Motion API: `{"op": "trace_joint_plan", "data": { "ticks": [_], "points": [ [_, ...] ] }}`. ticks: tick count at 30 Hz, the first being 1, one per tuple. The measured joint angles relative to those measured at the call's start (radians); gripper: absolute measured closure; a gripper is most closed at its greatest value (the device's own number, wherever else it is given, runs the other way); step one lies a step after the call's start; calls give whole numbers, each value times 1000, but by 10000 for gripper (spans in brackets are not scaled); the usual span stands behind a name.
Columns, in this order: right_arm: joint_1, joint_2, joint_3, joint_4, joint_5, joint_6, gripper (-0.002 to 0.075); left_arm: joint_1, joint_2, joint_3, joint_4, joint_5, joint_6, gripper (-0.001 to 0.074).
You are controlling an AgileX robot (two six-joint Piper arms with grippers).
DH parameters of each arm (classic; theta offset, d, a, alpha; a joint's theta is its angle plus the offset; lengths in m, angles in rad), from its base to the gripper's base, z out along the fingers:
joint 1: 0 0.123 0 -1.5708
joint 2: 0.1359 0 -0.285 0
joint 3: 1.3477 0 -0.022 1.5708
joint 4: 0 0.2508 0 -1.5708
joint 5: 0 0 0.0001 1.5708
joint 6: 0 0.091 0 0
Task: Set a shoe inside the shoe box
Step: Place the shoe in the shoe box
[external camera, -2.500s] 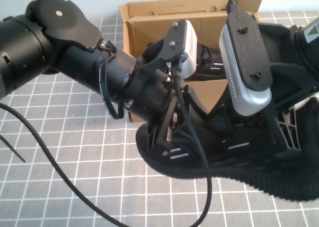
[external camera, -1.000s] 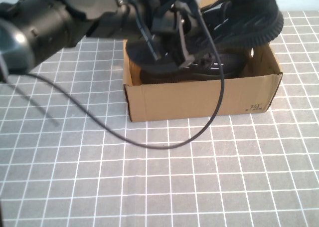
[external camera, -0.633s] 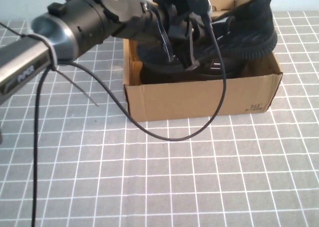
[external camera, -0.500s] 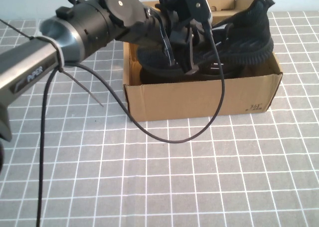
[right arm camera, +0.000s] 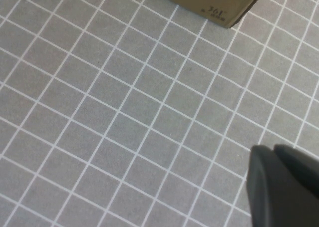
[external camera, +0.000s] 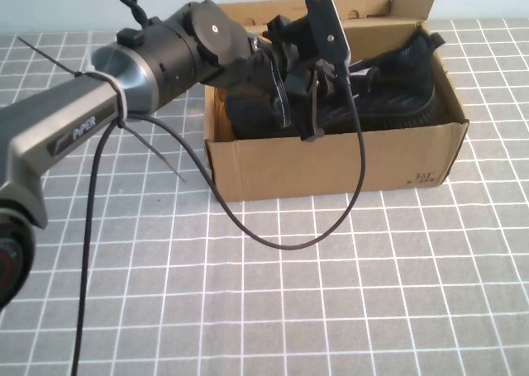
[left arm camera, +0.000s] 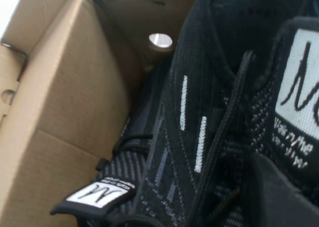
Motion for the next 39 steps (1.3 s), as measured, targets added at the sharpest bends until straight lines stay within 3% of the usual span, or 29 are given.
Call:
{"op": "trace_joint_plan", "data": {
  "ticks": [21,31,39],
  "points": [
    [0,0,0,0,0,0,742,0,75,-2,2,-10,50,715],
    [0,0,0,0,0,0,742,0,76,-117,5,177,-40,715],
    [0,0,0,0,0,0,742,0,82,-131,18,203,-60,715]
  ]
}}
